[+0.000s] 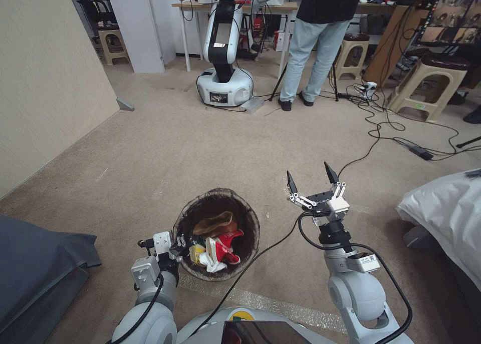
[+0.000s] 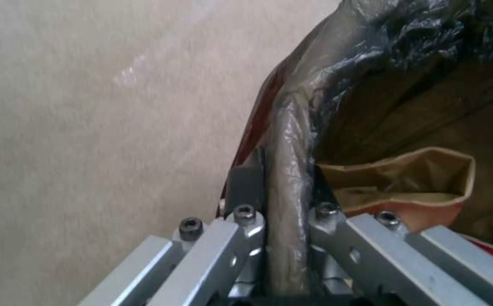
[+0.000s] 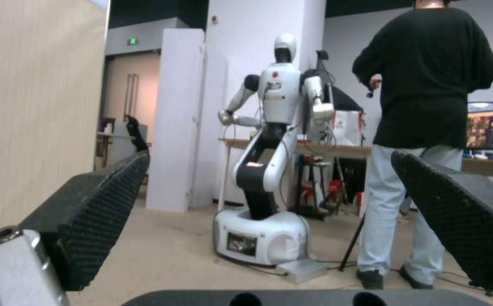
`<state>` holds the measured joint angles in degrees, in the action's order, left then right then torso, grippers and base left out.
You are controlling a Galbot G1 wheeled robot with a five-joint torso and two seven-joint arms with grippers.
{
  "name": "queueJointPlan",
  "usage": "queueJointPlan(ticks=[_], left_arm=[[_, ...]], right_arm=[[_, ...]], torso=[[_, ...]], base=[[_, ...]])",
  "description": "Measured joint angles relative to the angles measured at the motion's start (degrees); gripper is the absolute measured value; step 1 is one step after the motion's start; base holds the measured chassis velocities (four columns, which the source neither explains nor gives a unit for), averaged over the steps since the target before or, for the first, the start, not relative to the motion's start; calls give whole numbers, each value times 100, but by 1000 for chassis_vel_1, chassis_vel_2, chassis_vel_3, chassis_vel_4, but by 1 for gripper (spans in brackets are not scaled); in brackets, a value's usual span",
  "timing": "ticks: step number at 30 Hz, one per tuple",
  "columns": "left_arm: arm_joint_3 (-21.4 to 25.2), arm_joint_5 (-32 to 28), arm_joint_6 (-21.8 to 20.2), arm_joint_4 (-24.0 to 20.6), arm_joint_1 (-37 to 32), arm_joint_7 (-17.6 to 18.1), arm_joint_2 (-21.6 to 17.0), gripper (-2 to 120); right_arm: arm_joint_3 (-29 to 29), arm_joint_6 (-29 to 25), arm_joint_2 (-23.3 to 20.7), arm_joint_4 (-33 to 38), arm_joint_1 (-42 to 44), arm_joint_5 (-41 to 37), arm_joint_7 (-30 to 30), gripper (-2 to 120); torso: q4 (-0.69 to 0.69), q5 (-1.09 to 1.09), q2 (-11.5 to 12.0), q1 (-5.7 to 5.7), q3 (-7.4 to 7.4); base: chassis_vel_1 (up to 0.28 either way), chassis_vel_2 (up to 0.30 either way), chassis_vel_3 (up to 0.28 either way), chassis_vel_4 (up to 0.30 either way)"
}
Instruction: Pick up the trash bin, then pick up the garbage from the floor and place it into the trash bin.
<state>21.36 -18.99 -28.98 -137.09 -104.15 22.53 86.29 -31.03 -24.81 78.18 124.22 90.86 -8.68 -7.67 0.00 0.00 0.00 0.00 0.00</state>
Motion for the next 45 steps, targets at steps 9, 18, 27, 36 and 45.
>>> queueJointPlan(ticks=[9, 18, 27, 36, 45], left_arm=[[112, -605, -498, 239, 254, 183, -9, 0], [198, -985, -589, 555, 462, 294, 0, 0], [224, -1165, -589, 755, 598, 369, 20, 12], [265, -1238, -524, 907, 712, 374, 15, 46], [266, -1238, -440, 926, 747, 361, 12, 77]], right_arm=[[-36, -80, 10, -18, 40, 1, -49, 100], [-34, -121, 26, -27, 58, 1, -99, 100], [-32, -176, 37, -39, 101, 28, -143, 100], [-14, -223, 56, -51, 144, 62, -191, 100], [9, -228, 48, -66, 149, 70, -212, 100]], torso=[[0, 0, 0, 0, 0], [0, 0, 0, 0, 0], [0, 0, 0, 0, 0], [0, 1, 0, 0, 0], [0, 0, 0, 0, 0]], base=[[0, 0, 0, 0], [0, 0, 0, 0], [0, 0, 0, 0], [0, 0, 0, 0], [0, 0, 0, 0]])
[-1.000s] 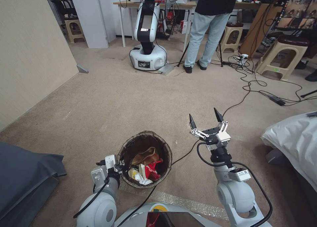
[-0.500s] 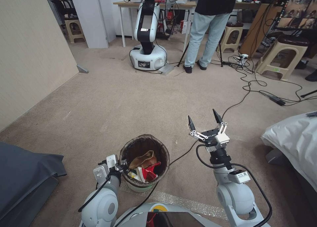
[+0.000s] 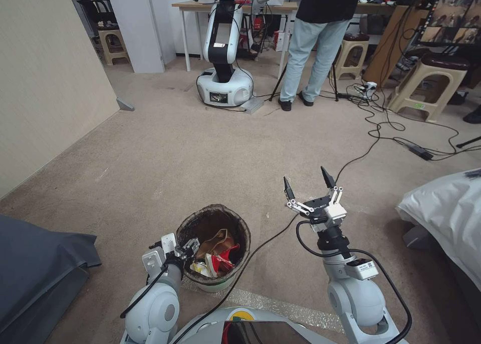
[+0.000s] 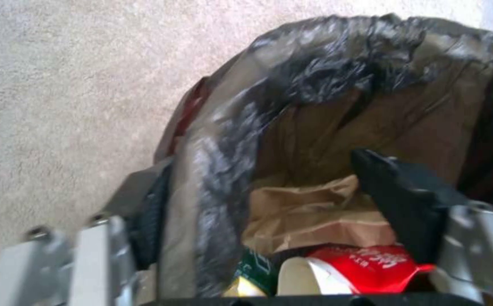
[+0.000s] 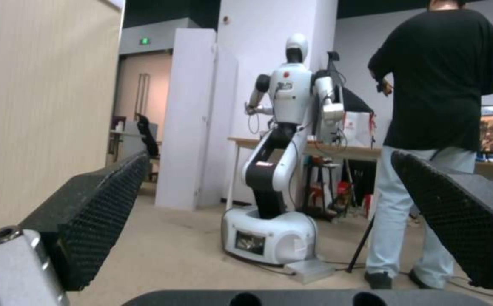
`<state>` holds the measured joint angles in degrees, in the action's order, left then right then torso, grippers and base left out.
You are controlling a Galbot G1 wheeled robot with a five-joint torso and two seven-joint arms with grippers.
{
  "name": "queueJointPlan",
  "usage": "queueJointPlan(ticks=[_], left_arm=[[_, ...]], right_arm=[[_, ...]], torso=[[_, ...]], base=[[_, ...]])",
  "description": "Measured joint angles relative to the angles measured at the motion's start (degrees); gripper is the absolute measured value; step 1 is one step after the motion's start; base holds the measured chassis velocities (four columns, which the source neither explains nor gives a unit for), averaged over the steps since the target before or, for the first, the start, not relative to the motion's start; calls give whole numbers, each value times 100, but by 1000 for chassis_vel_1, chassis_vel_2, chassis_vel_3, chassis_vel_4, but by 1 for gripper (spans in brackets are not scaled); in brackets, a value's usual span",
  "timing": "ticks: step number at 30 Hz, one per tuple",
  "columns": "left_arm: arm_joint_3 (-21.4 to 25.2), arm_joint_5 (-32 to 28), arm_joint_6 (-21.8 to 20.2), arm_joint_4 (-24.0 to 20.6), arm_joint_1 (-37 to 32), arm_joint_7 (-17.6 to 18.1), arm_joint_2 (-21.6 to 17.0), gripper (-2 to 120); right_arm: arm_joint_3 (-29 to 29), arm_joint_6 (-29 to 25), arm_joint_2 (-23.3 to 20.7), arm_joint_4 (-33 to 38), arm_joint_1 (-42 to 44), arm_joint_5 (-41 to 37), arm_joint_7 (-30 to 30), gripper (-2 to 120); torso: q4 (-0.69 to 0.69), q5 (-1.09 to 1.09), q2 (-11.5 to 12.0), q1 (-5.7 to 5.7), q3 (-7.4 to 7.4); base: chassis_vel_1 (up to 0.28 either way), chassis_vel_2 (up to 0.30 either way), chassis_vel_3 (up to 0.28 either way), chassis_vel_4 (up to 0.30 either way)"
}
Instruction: Pick up the trash bin, then pick up the garbage from the floor and place it into the trash bin.
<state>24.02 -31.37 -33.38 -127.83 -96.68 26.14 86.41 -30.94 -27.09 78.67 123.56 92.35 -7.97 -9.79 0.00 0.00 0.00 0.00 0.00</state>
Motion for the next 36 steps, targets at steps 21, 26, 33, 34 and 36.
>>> queueJointPlan(ticks=[21, 26, 33, 34, 36], left_arm=[[-11, 1011, 779, -231, -189, -313, -28, 99], [-13, 1414, 938, -397, -318, -434, -28, 99], [-3, 2661, 2039, -630, -538, -1094, 9, 99], [-3, 2661, 2039, -630, -538, -1094, 9, 99], [112, 3223, 2649, -589, -570, -1646, 29, 100]], right_arm=[[87, 59, 46, -20, 12, 70, 73, 100], [95, 76, 51, -20, -1, 80, 76, 100], [114, 165, 119, -6, 31, 159, 325, 100], [114, 165, 119, -6, 31, 159, 325, 100], [129, 299, 188, 20, 113, 263, 561, 100]], torso=[[1, 0, 0, 0, 0], [0, 0, 0, 0, 0], [0, 0, 0, 0, 0], [0, 0, 0, 0, 0], [0, 0, 0, 0, 0]], base=[[0, 0, 0, 0], [0, 0, 0, 0], [0, 0, 0, 0], [0, 0, 0, 0], [0, 0, 0, 0]])
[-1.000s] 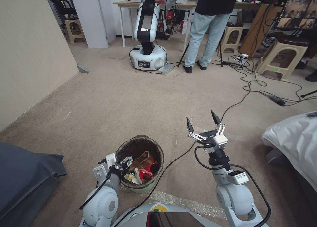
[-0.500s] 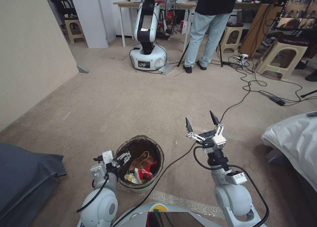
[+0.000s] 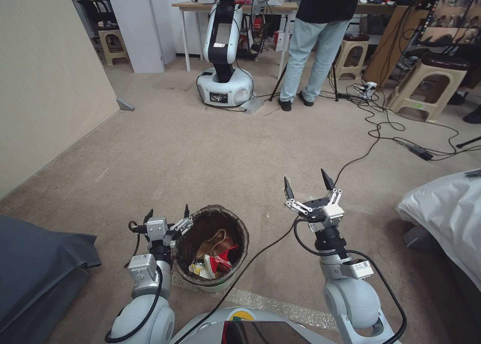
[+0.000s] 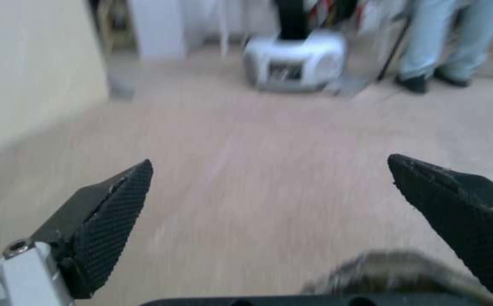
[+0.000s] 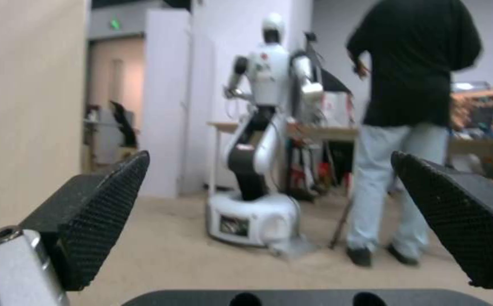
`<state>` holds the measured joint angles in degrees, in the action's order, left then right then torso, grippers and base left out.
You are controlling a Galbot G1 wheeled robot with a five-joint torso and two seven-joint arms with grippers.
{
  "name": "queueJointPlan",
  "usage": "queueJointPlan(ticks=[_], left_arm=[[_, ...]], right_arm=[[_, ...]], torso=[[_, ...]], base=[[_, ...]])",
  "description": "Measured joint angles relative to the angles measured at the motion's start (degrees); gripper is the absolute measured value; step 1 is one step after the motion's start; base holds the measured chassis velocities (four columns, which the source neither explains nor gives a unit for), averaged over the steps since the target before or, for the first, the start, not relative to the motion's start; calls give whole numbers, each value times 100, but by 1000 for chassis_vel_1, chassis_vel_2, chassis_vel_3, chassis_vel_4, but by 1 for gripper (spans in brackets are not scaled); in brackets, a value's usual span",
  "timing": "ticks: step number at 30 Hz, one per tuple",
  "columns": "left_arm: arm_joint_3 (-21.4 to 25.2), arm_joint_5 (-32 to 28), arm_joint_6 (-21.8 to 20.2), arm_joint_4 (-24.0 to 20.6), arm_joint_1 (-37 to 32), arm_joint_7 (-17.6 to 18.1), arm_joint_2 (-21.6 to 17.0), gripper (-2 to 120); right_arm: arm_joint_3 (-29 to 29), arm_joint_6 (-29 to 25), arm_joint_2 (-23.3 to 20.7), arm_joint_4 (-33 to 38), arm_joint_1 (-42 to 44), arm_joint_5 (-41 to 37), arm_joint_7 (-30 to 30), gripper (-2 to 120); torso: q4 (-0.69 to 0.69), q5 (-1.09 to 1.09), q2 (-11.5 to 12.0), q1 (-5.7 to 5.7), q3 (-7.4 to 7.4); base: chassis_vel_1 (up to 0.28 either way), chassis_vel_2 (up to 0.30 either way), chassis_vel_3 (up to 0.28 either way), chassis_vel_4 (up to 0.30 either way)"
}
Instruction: Pick up the trash bin, then pick up the garbage from the floor and place it into the trash bin.
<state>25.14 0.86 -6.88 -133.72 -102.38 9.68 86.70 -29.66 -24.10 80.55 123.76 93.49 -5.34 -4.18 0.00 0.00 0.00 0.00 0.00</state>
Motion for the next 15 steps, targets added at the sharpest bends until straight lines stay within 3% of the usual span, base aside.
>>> queueJointPlan(ticks=[8, 15], left_arm=[[21, 478, 1037, 145, -56, -651, 30, 100], [53, 748, 1411, 250, -46, -851, 57, 100]], right_arm=[[104, 165, 334, -40, 300, 485, 657, 100], [108, 159, 486, -72, 380, 665, 700, 100]], torso=[[1, -1, 0, 0, 0], [0, -1, 0, 0, 0]], base=[[0, 0, 0, 0], [0, 0, 0, 0]])
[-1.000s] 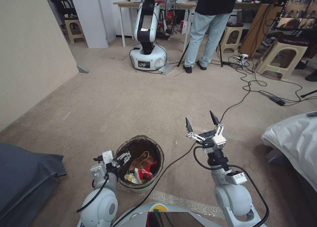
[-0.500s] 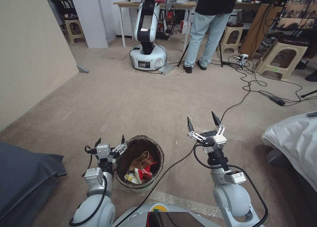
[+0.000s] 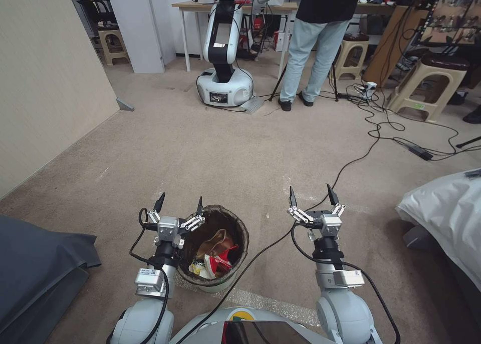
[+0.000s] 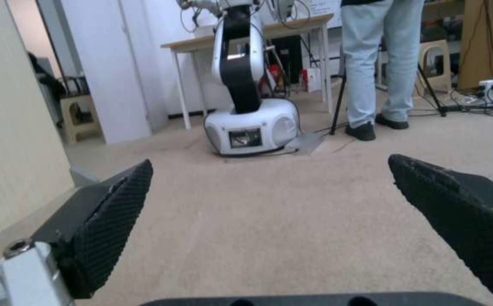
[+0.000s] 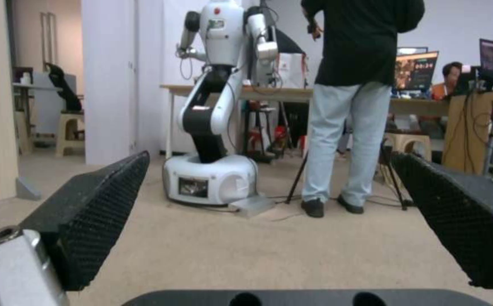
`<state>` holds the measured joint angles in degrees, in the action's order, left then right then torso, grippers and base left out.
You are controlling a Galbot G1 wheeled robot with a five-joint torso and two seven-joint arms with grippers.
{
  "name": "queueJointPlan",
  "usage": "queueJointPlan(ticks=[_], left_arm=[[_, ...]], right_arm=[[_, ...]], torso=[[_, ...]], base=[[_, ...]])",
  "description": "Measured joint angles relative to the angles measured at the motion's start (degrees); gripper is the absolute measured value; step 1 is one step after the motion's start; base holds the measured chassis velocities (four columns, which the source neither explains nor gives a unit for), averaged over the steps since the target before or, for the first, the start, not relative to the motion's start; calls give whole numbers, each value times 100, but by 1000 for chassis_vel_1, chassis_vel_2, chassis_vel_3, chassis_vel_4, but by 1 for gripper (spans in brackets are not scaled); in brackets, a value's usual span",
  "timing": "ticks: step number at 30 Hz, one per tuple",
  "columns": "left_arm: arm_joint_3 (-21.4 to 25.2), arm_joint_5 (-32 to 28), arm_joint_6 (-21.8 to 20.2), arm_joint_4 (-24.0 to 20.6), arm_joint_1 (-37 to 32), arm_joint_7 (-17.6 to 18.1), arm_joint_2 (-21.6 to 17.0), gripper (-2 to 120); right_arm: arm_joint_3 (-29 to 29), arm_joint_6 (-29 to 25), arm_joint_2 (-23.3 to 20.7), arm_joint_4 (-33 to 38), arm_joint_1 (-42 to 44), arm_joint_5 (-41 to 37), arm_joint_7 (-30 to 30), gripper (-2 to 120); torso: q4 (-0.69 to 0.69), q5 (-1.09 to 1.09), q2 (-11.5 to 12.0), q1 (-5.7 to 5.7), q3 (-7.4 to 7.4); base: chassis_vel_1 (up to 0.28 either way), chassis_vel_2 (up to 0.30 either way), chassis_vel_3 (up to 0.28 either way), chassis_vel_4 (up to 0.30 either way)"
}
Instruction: Pick up the trash bin, then pick up the garbage from the floor and place it into the trash bin.
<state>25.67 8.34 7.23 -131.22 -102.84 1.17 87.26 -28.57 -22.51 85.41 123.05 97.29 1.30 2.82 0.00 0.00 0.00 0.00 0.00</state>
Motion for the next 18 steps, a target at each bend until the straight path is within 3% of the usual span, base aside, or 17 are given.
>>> queueJointPlan(ticks=[18], left_arm=[[29, 53, 3, 15, 12, 26, 3, 100]], right_arm=[[-8, -12, 7, 3, 0, 37, 14, 100]], torso=[[0, 0, 0, 0, 0]], base=[[0, 0, 0, 0]])
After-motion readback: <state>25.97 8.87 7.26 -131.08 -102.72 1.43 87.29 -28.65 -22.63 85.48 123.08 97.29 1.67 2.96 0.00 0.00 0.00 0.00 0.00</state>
